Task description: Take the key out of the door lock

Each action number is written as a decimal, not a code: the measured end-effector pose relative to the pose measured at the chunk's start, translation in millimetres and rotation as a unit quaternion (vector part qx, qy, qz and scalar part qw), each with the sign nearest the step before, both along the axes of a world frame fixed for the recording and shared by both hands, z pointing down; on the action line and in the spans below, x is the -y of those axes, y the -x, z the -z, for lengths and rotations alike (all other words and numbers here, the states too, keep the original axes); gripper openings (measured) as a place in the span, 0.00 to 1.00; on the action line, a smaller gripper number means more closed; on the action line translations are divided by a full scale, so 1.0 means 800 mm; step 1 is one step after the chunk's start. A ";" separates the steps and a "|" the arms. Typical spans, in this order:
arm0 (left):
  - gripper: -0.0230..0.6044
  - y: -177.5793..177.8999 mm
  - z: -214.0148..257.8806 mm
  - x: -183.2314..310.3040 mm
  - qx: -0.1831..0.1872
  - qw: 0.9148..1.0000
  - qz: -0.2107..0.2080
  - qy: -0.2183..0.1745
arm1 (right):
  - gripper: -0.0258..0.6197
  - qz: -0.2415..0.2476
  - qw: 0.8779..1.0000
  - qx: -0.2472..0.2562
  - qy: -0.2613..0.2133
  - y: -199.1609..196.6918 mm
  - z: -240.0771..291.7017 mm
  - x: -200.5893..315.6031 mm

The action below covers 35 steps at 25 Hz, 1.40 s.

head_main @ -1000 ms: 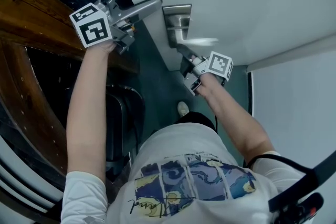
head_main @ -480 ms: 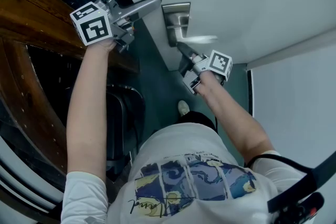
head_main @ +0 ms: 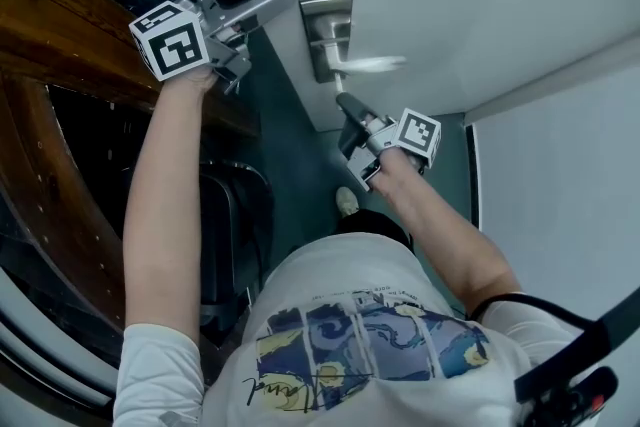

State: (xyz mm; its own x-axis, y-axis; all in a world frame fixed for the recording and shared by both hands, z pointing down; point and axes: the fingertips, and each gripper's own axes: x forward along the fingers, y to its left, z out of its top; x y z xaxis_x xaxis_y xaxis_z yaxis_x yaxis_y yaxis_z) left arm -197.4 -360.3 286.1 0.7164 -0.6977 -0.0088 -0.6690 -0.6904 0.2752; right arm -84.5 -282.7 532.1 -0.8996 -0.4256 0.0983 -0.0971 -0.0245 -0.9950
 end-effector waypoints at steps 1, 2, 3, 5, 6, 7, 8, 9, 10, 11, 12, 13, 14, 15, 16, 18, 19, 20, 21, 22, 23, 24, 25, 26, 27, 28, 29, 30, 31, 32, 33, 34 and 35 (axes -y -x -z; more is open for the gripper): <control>0.59 0.001 -0.001 0.001 -0.001 1.000 0.002 0.000 | 0.08 0.000 1.000 -0.002 0.000 -0.003 -0.002 -0.002; 0.59 0.003 -0.002 0.001 -0.002 1.000 0.004 0.000 | 0.08 0.002 1.000 -0.003 0.000 -0.005 -0.003 -0.005; 0.59 0.004 -0.002 0.002 -0.004 1.000 0.008 0.000 | 0.08 0.005 1.000 -0.005 -0.001 -0.006 -0.003 -0.009; 0.59 0.005 -0.003 0.002 -0.008 1.000 0.014 -0.001 | 0.08 0.009 1.000 -0.007 -0.002 -0.009 -0.001 -0.018; 0.59 0.004 -0.002 0.002 -0.009 1.000 0.017 -0.002 | 0.08 0.010 1.000 -0.009 -0.002 -0.012 -0.001 -0.023; 0.60 0.004 -0.002 0.001 -0.009 1.000 0.019 -0.003 | 0.08 0.012 1.000 -0.011 -0.002 -0.014 0.000 -0.029; 0.59 0.005 -0.001 0.000 -0.009 1.000 0.023 -0.006 | 0.08 0.014 1.000 -0.013 -0.002 -0.016 0.001 -0.035; 0.59 0.007 0.001 -0.001 -0.006 0.999 0.030 -0.009 | 0.08 0.016 1.000 -0.016 -0.003 -0.019 0.001 -0.041; 0.59 0.011 0.003 -0.004 -0.004 0.999 0.041 -0.013 | 0.08 0.018 1.000 -0.020 -0.006 -0.022 0.002 -0.046; 0.59 0.015 0.004 -0.008 -0.001 0.999 0.052 -0.015 | 0.08 0.020 0.999 -0.025 -0.011 -0.025 0.002 -0.051; 0.59 0.020 0.003 -0.013 0.003 0.998 0.060 -0.015 | 0.08 0.022 0.999 -0.030 -0.016 -0.028 0.003 -0.055; 0.59 0.024 0.001 -0.020 0.007 0.998 0.067 -0.014 | 0.08 0.025 0.999 -0.035 -0.023 -0.031 0.003 -0.059; 0.59 0.028 -0.001 -0.029 0.013 0.997 0.075 -0.015 | 0.08 0.028 0.998 -0.041 -0.030 -0.034 0.003 -0.063; 0.59 0.032 -0.002 -0.038 0.019 0.996 0.083 -0.017 | 0.08 0.031 0.998 -0.049 -0.038 -0.037 0.004 -0.068; 0.59 0.035 -0.003 -0.050 0.025 0.995 0.091 -0.019 | 0.08 0.034 0.997 -0.058 -0.047 -0.040 0.005 -0.074; 0.59 0.037 -0.003 -0.080 0.031 0.994 0.100 -0.017 | 0.08 0.040 0.995 -0.070 -0.066 -0.044 0.014 -0.092; 0.59 0.036 -0.002 -0.099 0.031 0.994 0.101 -0.016 | 0.08 0.040 0.994 -0.073 -0.077 -0.046 0.022 -0.102; 0.58 0.034 0.000 -0.118 0.029 0.994 0.103 -0.016 | 0.08 0.040 0.992 -0.076 -0.087 -0.049 0.029 -0.113; 0.58 0.031 0.000 -0.138 0.028 0.994 0.105 -0.017 | 0.08 0.040 0.991 -0.079 -0.096 -0.051 0.034 -0.124; 0.56 0.028 -0.002 -0.155 0.027 0.994 0.106 -0.017 | 0.08 0.040 0.991 -0.083 -0.100 -0.053 0.034 -0.132; 0.56 0.025 -0.008 -0.171 0.027 0.994 0.108 -0.015 | 0.08 0.040 0.990 -0.089 -0.102 -0.056 0.031 -0.139; 0.55 0.023 -0.015 -0.184 0.028 0.993 0.110 -0.010 | 0.08 0.044 0.989 -0.094 -0.109 -0.057 0.028 -0.142; 0.54 0.020 -0.023 -0.196 0.032 0.993 0.114 -0.004 | 0.08 0.050 0.986 -0.095 -0.125 -0.056 0.028 -0.143; 0.54 0.018 -0.031 -0.206 0.039 0.992 0.119 0.002 | 0.08 0.057 0.983 -0.096 -0.143 -0.055 0.029 -0.143; 0.53 0.015 -0.038 -0.217 0.047 0.991 0.122 0.006 | 0.08 0.064 0.981 -0.097 -0.158 -0.054 0.032 -0.144; 0.52 0.012 -0.045 -0.228 0.055 0.991 0.124 0.007 | 0.08 0.071 0.978 -0.096 -0.173 -0.053 0.037 -0.147; 0.51 0.009 -0.050 -0.242 0.063 0.990 0.124 0.009 | 0.08 0.077 0.975 -0.097 -0.183 -0.054 0.040 -0.153; 0.51 0.004 -0.054 -0.256 0.071 0.990 0.125 0.013 | 0.08 0.079 0.974 -0.103 -0.187 -0.056 0.042 -0.160; 0.50 -0.001 -0.058 -0.271 0.077 0.989 0.124 0.017 | 0.08 0.079 0.973 -0.111 -0.187 -0.061 0.042 -0.168; 0.49 -0.007 -0.061 -0.286 0.083 0.989 0.123 0.020 | 0.08 0.078 0.972 -0.117 -0.190 -0.066 0.043 -0.175; 0.49 -0.012 -0.064 -0.299 0.087 0.989 0.121 0.021 | 0.08 0.077 0.970 -0.122 -0.196 -0.070 0.046 -0.181; 0.48 -0.015 -0.067 -0.312 0.091 0.988 0.120 0.021 | 0.08 0.077 0.968 -0.126 -0.204 -0.073 0.049 -0.187; 0.47 -0.019 -0.070 -0.324 0.094 0.988 0.120 0.023 | 0.08 0.078 0.966 -0.128 -0.211 -0.075 0.053 -0.193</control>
